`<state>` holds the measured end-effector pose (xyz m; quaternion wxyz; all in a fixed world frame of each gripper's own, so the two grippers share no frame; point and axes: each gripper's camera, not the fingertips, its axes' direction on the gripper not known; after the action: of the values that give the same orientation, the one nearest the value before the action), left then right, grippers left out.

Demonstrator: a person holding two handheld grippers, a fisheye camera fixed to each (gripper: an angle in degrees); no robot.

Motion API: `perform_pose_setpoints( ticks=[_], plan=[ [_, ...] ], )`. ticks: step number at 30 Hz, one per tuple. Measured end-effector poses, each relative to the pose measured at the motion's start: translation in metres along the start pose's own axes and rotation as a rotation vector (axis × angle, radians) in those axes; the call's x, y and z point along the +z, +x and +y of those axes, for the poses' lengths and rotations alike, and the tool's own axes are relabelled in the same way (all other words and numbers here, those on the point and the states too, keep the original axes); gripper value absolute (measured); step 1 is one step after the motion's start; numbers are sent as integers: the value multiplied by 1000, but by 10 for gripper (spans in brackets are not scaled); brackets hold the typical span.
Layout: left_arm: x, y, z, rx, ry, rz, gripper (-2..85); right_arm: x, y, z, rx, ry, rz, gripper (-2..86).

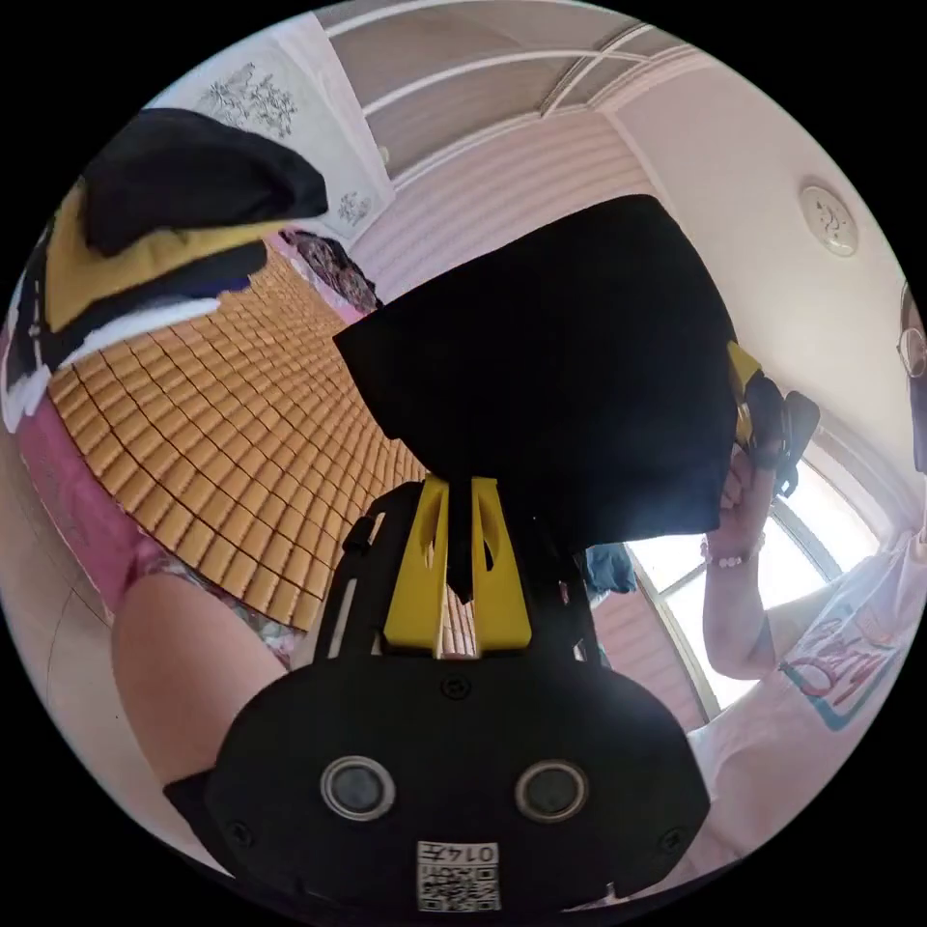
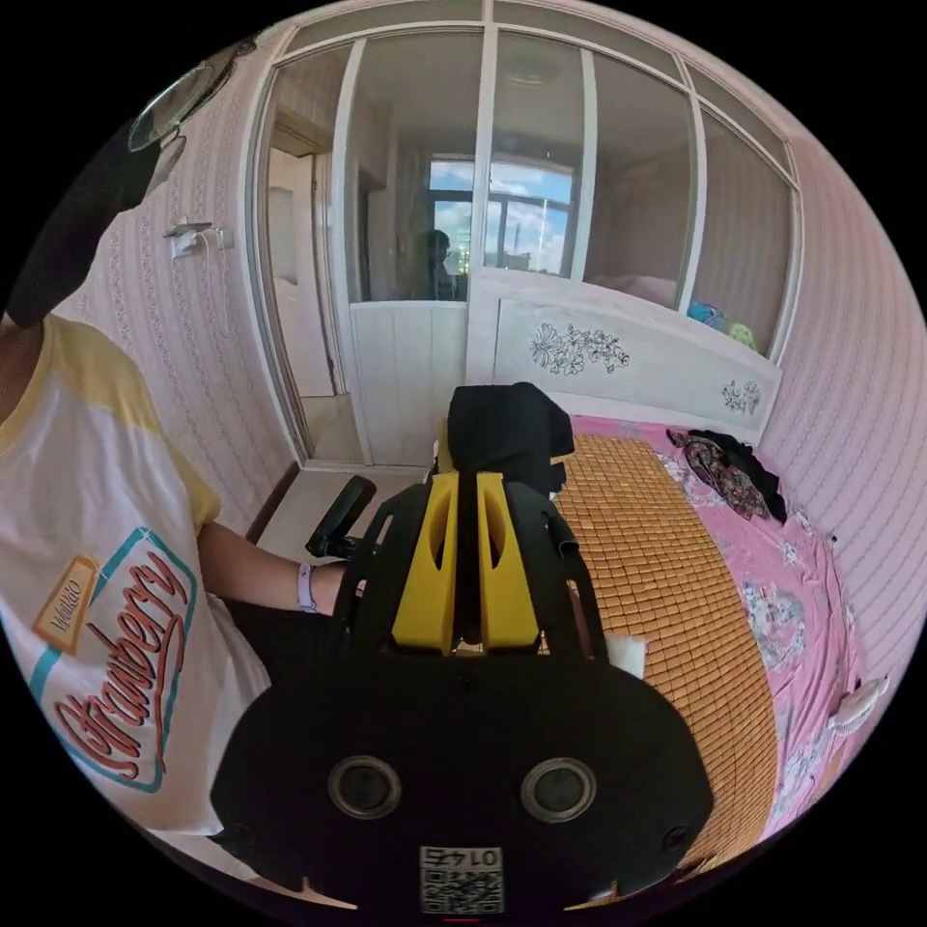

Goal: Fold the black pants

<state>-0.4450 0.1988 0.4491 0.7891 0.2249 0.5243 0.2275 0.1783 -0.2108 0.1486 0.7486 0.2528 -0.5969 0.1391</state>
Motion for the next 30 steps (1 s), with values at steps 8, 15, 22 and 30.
perform_pose_setpoints(
  ticks=[8,15,22,30],
  plan=[
    [-149,22,-43,147,447,-256,38,46,43,-125,-45,123,-241,23],
    [-130,-37,-125,33,413,-488,42,191,160,-195,272,-61,-122,64],
    [-59,-104,-133,-57,258,-718,66,243,195,-97,449,-188,-46,70],
    [-43,3,-27,141,216,-648,72,49,141,142,562,-305,209,69]
  ],
)
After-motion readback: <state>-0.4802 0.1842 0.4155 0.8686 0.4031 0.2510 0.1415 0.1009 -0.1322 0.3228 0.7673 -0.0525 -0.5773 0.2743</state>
